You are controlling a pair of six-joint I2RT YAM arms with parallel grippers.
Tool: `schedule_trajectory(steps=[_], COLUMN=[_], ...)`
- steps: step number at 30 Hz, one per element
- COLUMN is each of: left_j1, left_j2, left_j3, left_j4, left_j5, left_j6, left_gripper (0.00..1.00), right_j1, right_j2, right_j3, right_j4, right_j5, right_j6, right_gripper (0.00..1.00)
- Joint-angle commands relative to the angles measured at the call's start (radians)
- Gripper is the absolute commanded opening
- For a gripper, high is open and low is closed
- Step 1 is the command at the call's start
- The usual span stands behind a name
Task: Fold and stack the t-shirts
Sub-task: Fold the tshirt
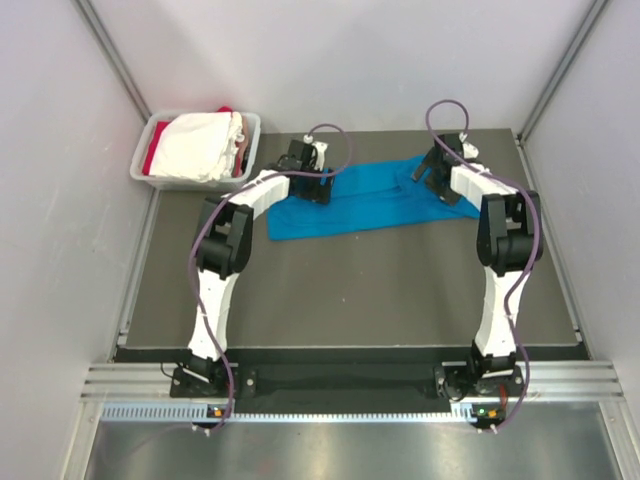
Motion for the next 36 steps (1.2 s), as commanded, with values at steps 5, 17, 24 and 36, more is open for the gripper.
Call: schedule_trajectory(steps=[5,17,24,36], left_j1=[-0.056,-0.241,-0.347,-0.603], left_j2=[-0.037,-0.184,-0.270,-0.454], left_j3=[-0.186,-0.498,-0.675,-0.751], left_j4=[-0.273,-0.241,-0.192,-0.210], left_j5=[-0.038,-0.141,-0.104,-0.063], left_j6=[-0.054,-0.273,-0.482,-0.865], left_gripper=[0.87,0.86,0.83,0.80], right_j1=[0.017,0.068,0.134,0.267], right_j2=[0.118,0.308,0.355,0.437], right_j3=[0.182,0.455,0.510,0.630], right_j4=[-0.157,-0.262,-0.213,-0.177], right_j5=[0.064,0.089,0.061,-0.040], right_j6=[-0.008,-0.066,-0.107,-0.149], right_gripper=[1.00,1.00,1.00,1.00])
